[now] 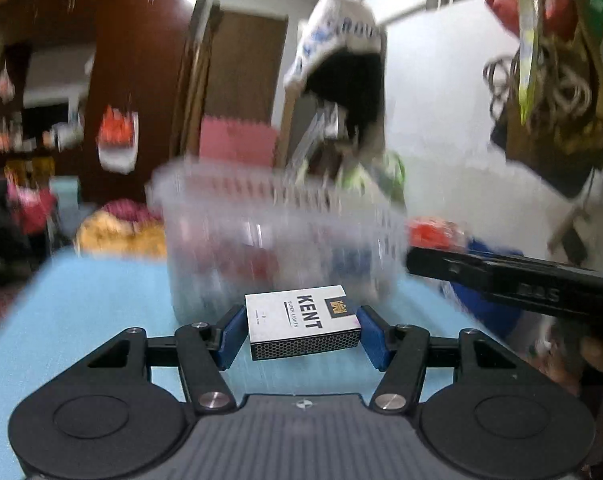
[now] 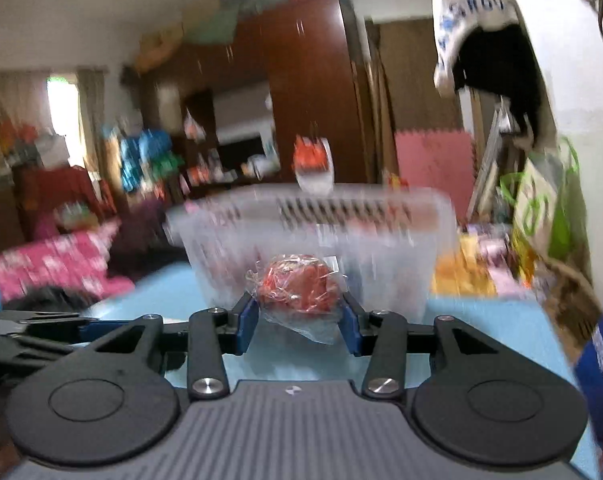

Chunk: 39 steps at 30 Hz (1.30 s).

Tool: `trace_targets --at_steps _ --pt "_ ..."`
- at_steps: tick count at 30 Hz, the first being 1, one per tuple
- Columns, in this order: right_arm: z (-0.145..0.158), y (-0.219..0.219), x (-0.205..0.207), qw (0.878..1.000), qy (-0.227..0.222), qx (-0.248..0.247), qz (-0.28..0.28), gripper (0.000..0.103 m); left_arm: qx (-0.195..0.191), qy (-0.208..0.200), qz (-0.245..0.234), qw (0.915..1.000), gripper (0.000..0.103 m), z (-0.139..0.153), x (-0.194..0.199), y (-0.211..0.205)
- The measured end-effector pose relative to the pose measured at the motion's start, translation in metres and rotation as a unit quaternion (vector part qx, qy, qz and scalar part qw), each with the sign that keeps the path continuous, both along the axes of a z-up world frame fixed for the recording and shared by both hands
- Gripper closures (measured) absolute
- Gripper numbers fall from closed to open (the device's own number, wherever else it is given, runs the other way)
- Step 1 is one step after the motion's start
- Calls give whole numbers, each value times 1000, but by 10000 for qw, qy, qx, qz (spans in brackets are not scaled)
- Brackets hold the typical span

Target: Organize objects

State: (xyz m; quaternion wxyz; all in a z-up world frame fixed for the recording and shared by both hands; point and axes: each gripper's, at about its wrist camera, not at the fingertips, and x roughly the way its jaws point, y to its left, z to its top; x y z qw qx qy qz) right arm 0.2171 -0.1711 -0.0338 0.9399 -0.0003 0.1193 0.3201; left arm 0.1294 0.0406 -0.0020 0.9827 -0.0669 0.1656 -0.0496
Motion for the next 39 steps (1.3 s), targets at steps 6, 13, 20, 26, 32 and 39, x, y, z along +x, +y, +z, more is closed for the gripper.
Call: trace_targets --at_steps 6,13,20,26,32,39 --pt "59 28 53 9986 -201 -408 -276 56 229 -129 387 9989 39 78 66 15" --pt "46 47 126 9934 282 -927 -615 52 309 441 727 9959 36 82 145 28" --pt "45 28 93 9964 116 -667 -505 5 839 428 875 9917 4 72 139 23" --pt "64 3 43 9972 -289 -343 -601 0 813 -161 648 9944 0 80 71 20" --pt "61 -15 29 9920 146 -259 -1225 0 1048 -440 744 9907 0 81 43 5" --pt "58 -11 30 9940 458 -694 -713 0 632 169 695 9954 0 88 55 0"
